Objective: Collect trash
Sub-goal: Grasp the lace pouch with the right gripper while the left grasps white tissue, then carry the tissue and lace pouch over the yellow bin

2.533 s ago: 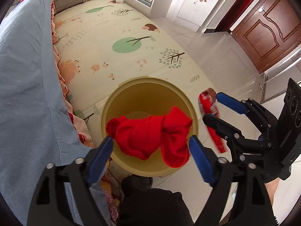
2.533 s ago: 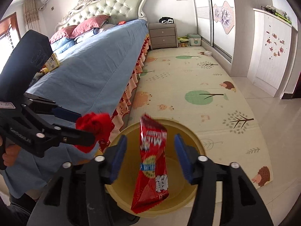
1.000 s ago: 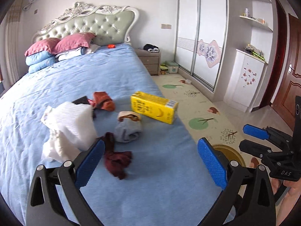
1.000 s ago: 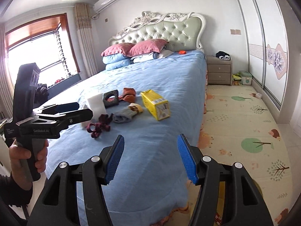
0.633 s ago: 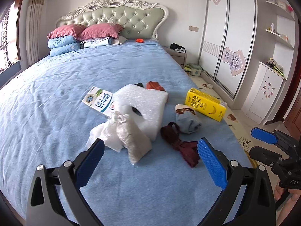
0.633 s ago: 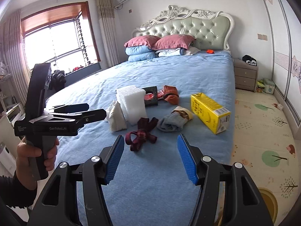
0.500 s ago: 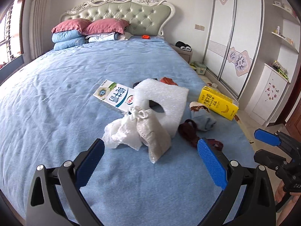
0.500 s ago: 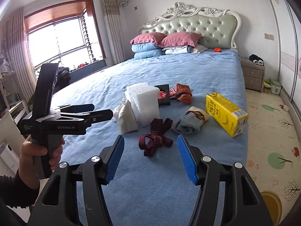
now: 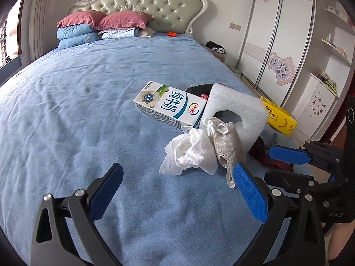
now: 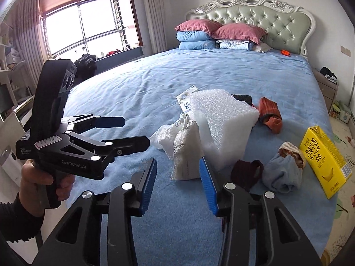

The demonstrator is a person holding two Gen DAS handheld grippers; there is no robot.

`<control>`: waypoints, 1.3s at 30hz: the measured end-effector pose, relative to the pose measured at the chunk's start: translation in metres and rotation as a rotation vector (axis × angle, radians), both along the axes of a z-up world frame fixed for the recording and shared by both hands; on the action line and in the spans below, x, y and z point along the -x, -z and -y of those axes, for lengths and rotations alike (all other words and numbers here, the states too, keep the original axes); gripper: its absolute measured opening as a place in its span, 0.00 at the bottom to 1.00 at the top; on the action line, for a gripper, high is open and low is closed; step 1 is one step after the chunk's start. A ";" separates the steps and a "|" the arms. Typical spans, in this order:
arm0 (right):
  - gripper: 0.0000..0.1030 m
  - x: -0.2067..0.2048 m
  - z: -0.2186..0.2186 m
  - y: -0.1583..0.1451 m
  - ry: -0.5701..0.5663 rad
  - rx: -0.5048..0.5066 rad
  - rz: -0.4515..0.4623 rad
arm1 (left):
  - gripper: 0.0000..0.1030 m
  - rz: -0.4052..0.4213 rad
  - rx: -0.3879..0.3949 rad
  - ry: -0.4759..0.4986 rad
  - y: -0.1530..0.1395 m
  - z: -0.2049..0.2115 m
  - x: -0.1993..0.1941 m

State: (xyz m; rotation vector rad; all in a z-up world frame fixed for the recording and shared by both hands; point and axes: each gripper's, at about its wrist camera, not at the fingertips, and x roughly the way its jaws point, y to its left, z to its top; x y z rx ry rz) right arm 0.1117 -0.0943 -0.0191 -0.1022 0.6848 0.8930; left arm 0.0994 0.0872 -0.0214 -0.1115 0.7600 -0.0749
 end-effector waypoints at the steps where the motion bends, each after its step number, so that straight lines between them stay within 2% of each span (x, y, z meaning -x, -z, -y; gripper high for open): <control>1: 0.39 -0.005 -0.004 0.002 0.007 0.013 -0.004 | 0.96 -0.008 -0.002 0.010 0.002 -0.002 -0.002; 10: 0.40 -0.032 -0.031 0.023 0.005 0.113 -0.073 | 0.96 -0.046 0.026 0.085 0.018 -0.013 -0.021; 12: 0.27 -0.033 -0.030 0.024 0.008 0.112 -0.079 | 0.96 -0.053 0.027 0.098 0.020 -0.010 -0.025; 15: 0.19 -0.034 -0.023 0.022 0.013 0.091 -0.099 | 0.96 -0.059 0.006 0.121 0.021 -0.003 -0.030; 19: 0.18 -0.027 -0.017 0.015 0.015 0.086 -0.068 | 0.96 -0.078 -0.038 0.133 0.025 0.007 -0.040; 23: 0.18 -0.016 -0.008 0.010 0.007 0.080 -0.043 | 0.94 -0.116 -0.017 0.113 0.031 0.005 -0.055; 24: 0.18 -0.015 -0.005 0.009 0.007 0.079 -0.041 | 0.92 -0.128 -0.023 0.104 0.033 0.005 -0.060; 26: 0.18 -0.013 0.000 0.009 0.010 0.076 -0.043 | 0.70 -0.150 -0.023 0.118 0.037 0.006 -0.066; 27: 0.18 -0.013 0.003 0.008 0.015 0.072 -0.043 | 0.67 -0.150 -0.031 0.119 0.038 0.008 -0.067; 28: 0.18 -0.013 0.005 0.008 0.015 0.068 -0.046 | 0.58 -0.146 -0.043 0.119 0.038 0.010 -0.067; 29: 0.18 -0.012 0.007 0.008 0.016 0.061 -0.049 | 0.43 -0.143 -0.045 0.129 0.038 0.013 -0.065; 32: 0.18 -0.012 0.014 0.006 0.024 0.039 -0.055 | 0.26 -0.125 -0.027 0.132 0.033 0.017 -0.056; 34: 0.18 -0.010 0.020 0.004 0.025 0.016 -0.061 | 0.22 -0.110 0.009 0.140 0.028 0.016 -0.047; 39: 0.18 0.002 0.038 -0.007 0.029 -0.035 -0.042 | 0.22 -0.061 0.040 0.140 0.006 0.022 -0.020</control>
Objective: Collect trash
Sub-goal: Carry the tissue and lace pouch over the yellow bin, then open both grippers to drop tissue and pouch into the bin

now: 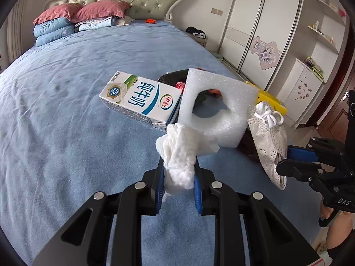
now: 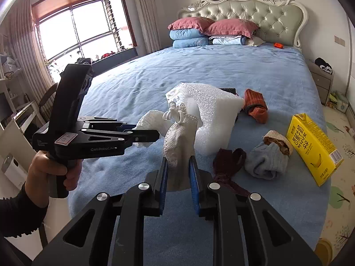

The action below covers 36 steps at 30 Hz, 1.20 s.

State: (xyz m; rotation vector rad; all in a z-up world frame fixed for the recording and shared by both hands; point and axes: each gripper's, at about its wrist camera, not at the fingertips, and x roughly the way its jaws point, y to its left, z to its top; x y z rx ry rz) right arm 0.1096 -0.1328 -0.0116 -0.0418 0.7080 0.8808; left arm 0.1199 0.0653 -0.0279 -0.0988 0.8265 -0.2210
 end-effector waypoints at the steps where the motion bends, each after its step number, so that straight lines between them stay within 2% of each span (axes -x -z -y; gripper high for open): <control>1: 0.18 0.002 0.005 -0.003 0.003 -0.010 0.004 | 0.22 0.009 0.003 0.001 -0.006 0.003 0.005; 8: 0.18 0.020 0.049 -0.015 0.052 -0.049 0.040 | 0.22 0.045 0.003 0.092 -0.032 0.053 0.032; 17: 0.18 0.042 0.152 -0.013 0.211 -0.059 0.060 | 0.23 0.029 -0.001 0.264 -0.033 0.159 0.033; 28: 0.19 0.062 0.294 0.019 0.481 -0.027 0.016 | 0.24 -0.065 0.025 0.471 0.002 0.307 0.013; 36: 0.19 0.070 0.364 0.060 0.618 0.010 -0.068 | 0.24 -0.165 0.009 0.587 0.035 0.397 -0.005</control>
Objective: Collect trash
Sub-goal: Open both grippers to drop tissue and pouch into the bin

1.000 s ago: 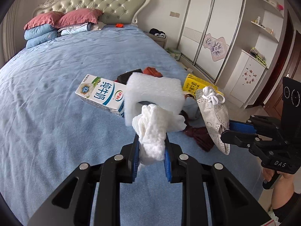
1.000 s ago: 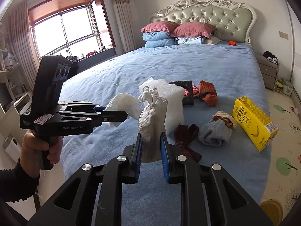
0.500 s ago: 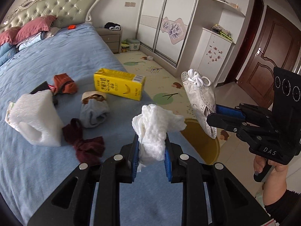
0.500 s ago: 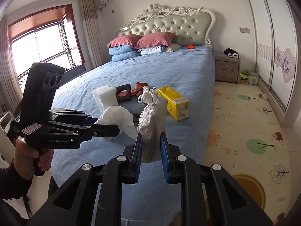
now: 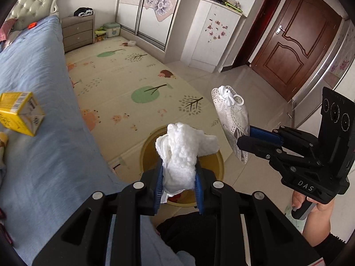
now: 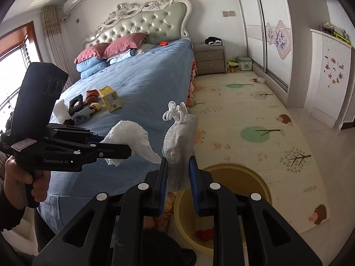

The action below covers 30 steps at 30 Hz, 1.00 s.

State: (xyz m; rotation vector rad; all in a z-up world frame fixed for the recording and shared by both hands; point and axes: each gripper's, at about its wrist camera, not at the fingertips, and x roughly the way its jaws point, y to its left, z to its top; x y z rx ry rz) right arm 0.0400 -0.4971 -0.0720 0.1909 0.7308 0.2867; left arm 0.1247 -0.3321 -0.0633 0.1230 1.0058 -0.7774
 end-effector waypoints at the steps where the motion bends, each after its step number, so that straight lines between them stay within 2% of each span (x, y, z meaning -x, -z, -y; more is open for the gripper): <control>1: 0.19 0.001 0.007 0.006 0.013 0.000 -0.012 | 0.25 -0.013 -0.008 0.014 0.005 0.010 -0.003; 4: 0.19 0.002 0.025 0.021 0.049 -0.001 -0.042 | 0.26 -0.009 -0.057 0.034 0.016 0.036 -0.012; 10: 0.19 -0.004 0.055 0.044 0.102 -0.017 -0.088 | 0.26 -0.060 -0.085 0.056 0.037 0.071 -0.035; 11: 0.21 -0.006 0.058 0.045 0.109 -0.019 -0.092 | 0.29 -0.067 -0.086 0.059 0.039 0.073 -0.037; 12: 0.27 -0.008 0.059 0.048 0.112 -0.021 -0.097 | 0.35 -0.071 -0.091 0.059 0.041 0.077 -0.039; 13: 0.28 -0.009 0.061 0.050 0.120 -0.021 -0.099 | 0.54 -0.072 -0.094 0.056 0.044 0.079 -0.040; 14: 0.37 -0.011 0.064 0.053 0.129 -0.023 -0.103 | 0.79 -0.068 -0.100 0.043 0.045 0.080 -0.042; 15: 0.51 -0.012 0.066 0.056 0.136 -0.029 -0.111 | 0.88 -0.054 -0.103 0.020 0.046 0.079 -0.044; 16: 0.56 -0.013 0.069 0.058 0.144 -0.037 -0.116 | 0.91 -0.041 -0.099 0.002 0.046 0.077 -0.044; 17: 0.60 -0.013 0.071 0.061 0.147 -0.045 -0.118 | 0.91 -0.042 -0.099 -0.003 0.046 0.075 -0.045; 22: 0.60 -0.013 0.073 0.067 0.150 -0.066 -0.128 | 0.91 -0.076 -0.083 -0.021 0.046 0.067 -0.050; 30: 0.58 -0.010 0.066 0.051 0.136 -0.065 -0.104 | 0.91 -0.016 -0.082 -0.009 0.029 0.062 -0.036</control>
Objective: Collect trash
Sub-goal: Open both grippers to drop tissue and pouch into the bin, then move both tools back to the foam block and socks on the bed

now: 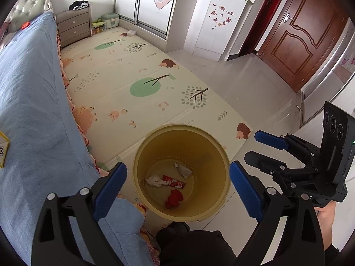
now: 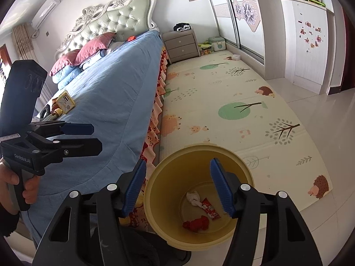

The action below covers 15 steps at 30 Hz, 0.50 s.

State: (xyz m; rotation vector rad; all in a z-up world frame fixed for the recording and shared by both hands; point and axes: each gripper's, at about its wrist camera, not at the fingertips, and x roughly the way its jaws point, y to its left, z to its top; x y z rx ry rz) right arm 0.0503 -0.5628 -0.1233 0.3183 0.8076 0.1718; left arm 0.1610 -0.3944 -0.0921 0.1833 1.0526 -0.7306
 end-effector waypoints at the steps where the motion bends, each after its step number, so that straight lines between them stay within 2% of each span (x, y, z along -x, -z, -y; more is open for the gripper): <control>1: 0.58 0.001 -0.001 -0.003 -0.002 -0.003 0.006 | 0.91 0.008 0.004 -0.001 -0.003 -0.002 0.002; 7: 0.58 0.004 -0.019 -0.023 -0.025 -0.015 0.043 | 0.91 0.057 0.021 -0.018 -0.023 -0.026 0.015; 15: 0.58 0.000 -0.063 -0.053 -0.109 -0.014 0.103 | 0.91 0.125 0.046 -0.088 -0.051 -0.081 0.030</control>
